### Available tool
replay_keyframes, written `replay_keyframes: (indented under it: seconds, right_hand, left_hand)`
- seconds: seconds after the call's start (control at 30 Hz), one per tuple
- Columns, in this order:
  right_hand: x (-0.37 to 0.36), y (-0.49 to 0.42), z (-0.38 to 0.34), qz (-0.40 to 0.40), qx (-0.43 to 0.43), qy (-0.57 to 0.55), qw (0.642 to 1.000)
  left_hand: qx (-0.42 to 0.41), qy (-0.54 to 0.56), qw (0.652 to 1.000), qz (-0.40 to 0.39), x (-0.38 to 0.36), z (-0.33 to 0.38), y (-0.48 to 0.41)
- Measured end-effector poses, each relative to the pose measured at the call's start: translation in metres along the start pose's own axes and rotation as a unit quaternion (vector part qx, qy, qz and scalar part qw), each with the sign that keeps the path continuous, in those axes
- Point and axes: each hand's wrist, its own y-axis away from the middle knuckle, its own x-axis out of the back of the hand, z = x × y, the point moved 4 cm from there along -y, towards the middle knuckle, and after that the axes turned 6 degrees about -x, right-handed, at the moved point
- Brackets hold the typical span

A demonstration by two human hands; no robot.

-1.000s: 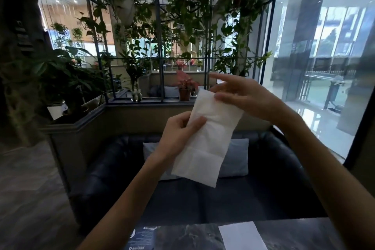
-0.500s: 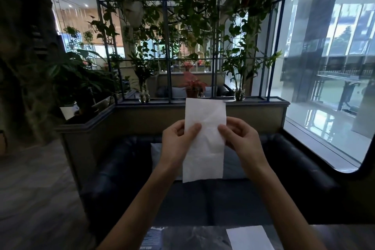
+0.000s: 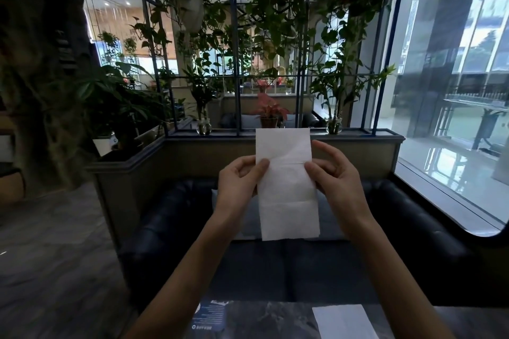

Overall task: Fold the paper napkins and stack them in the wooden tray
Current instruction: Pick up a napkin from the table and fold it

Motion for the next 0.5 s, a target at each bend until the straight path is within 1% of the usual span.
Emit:
replay_keyframes:
  seconds: [0.1,0.17,0.27,0.33,0.43,0.5]
  right_hand:
    - [0.005,-0.003,0.002,0.001,-0.008,-0.003,1.0]
    - [0.007,-0.005,0.004,-0.009,-0.02,0.0,1.0]
    - [0.006,-0.006,0.007,-0.065,-0.061,-0.017,0.996]
    - [0.005,-0.006,0.008,-0.085,-0.078,-0.034,0.993]
    - [0.006,-0.01,0.006,-0.075,-0.077,-0.07,0.992]
    - [0.007,-0.011,0.001,-0.068,-0.062,-0.063,0.994]
  left_hand:
    - [0.014,0.012,1.0,-0.025,0.004,-0.005,0.001]
    - [0.012,0.007,1.0,-0.025,0.006,-0.005,0.001]
    - [-0.005,-0.009,1.0,-0.021,0.008,-0.003,0.0]
    - [-0.015,-0.016,0.999,-0.028,0.008,-0.001,-0.002]
    - [-0.028,0.0,0.998,-0.063,0.008,0.003,-0.004]
    - [-0.051,0.016,0.995,-0.081,0.007,0.007,-0.005]
